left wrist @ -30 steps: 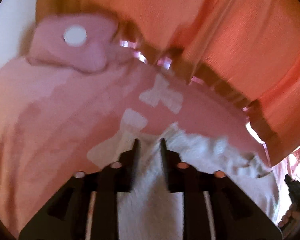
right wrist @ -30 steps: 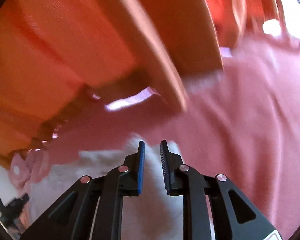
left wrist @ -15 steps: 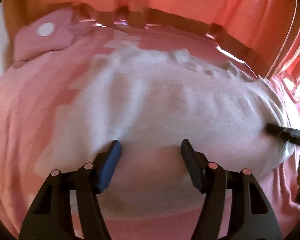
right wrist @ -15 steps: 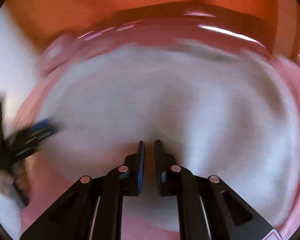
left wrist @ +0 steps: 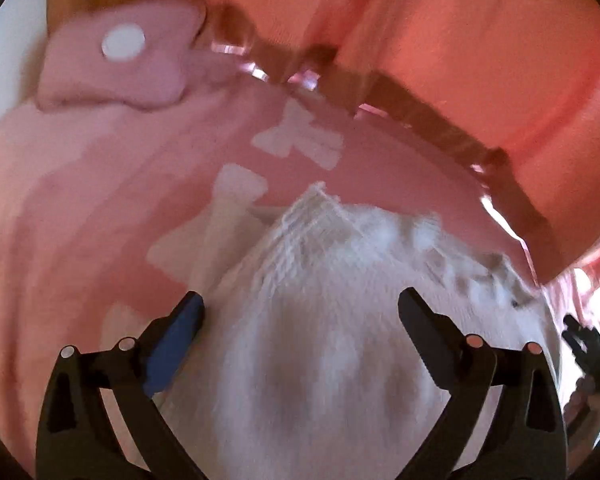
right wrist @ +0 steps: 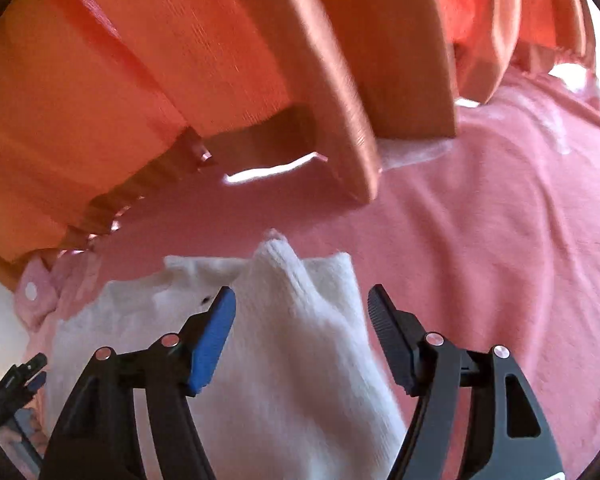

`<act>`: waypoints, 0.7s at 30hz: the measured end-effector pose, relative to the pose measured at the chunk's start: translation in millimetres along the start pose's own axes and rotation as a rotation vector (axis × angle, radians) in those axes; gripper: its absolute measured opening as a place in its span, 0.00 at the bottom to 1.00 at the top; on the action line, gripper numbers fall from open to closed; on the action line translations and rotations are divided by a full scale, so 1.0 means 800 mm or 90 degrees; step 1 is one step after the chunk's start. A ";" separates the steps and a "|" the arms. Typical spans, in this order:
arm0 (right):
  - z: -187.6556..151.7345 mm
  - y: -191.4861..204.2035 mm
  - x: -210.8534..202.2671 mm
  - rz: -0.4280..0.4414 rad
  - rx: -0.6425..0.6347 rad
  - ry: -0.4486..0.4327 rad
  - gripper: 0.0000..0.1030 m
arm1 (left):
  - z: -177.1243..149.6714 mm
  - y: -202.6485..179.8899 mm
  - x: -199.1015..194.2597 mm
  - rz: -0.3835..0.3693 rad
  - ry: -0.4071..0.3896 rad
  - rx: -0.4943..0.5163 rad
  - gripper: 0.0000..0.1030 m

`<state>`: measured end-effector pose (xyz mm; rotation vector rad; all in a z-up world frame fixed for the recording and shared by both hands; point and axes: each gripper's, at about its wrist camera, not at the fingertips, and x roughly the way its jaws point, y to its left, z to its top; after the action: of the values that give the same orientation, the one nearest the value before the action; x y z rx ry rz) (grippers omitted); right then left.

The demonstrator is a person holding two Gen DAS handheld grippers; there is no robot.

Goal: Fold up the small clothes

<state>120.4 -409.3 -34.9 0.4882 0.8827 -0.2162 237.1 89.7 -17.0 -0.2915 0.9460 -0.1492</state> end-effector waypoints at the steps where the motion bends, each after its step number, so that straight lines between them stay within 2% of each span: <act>1: 0.001 -0.001 0.021 -0.001 -0.002 0.021 0.65 | 0.004 0.000 0.016 0.005 0.000 -0.008 0.80; 2: -0.003 0.001 0.033 -0.004 -0.009 0.037 0.60 | 0.002 0.000 0.023 0.015 0.001 -0.011 0.63; 3: -0.005 0.005 0.039 -0.010 -0.024 0.039 0.40 | -0.001 -0.003 0.022 0.031 -0.005 -0.006 0.48; 4: -0.003 0.013 0.035 0.002 -0.040 0.027 0.26 | 0.001 -0.007 0.020 0.023 -0.012 0.013 0.33; 5: 0.003 0.019 0.025 0.022 -0.046 0.016 0.09 | 0.005 -0.011 0.012 0.001 -0.017 0.033 0.13; 7: 0.017 0.025 -0.015 0.066 -0.046 -0.067 0.09 | 0.016 -0.012 -0.005 -0.014 -0.052 0.031 0.11; 9: 0.027 0.024 -0.034 0.085 -0.036 -0.111 0.08 | 0.029 -0.010 -0.017 -0.017 -0.086 0.026 0.11; 11: 0.030 0.016 -0.015 0.052 -0.028 -0.099 0.09 | 0.033 -0.010 -0.009 0.007 -0.097 0.034 0.11; 14: 0.008 -0.008 0.061 0.002 0.006 0.015 0.10 | 0.023 0.005 0.036 0.030 -0.041 0.018 0.11; 16: 0.015 -0.003 0.044 -0.002 0.003 -0.013 0.13 | 0.025 0.016 0.037 0.004 -0.039 -0.007 0.14; 17: 0.018 0.002 0.029 -0.010 -0.002 -0.038 0.18 | 0.031 0.018 0.030 -0.002 -0.047 -0.012 0.18; 18: 0.019 0.012 0.005 -0.025 -0.007 -0.080 0.21 | 0.034 0.018 0.016 0.003 -0.065 -0.016 0.20; 19: 0.019 0.020 -0.009 -0.021 -0.015 -0.093 0.21 | 0.032 0.016 0.004 0.008 -0.080 -0.019 0.22; 20: 0.016 0.031 -0.023 -0.002 -0.024 -0.097 0.21 | 0.032 0.011 -0.019 0.007 -0.101 -0.020 0.27; 21: 0.009 0.055 -0.040 0.047 -0.045 -0.090 0.21 | 0.030 0.007 -0.031 -0.007 -0.107 -0.020 0.34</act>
<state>122.0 -375.4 8.3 0.4328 0.7300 -0.1496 242.3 105.9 13.8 -0.3326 0.7804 -0.1183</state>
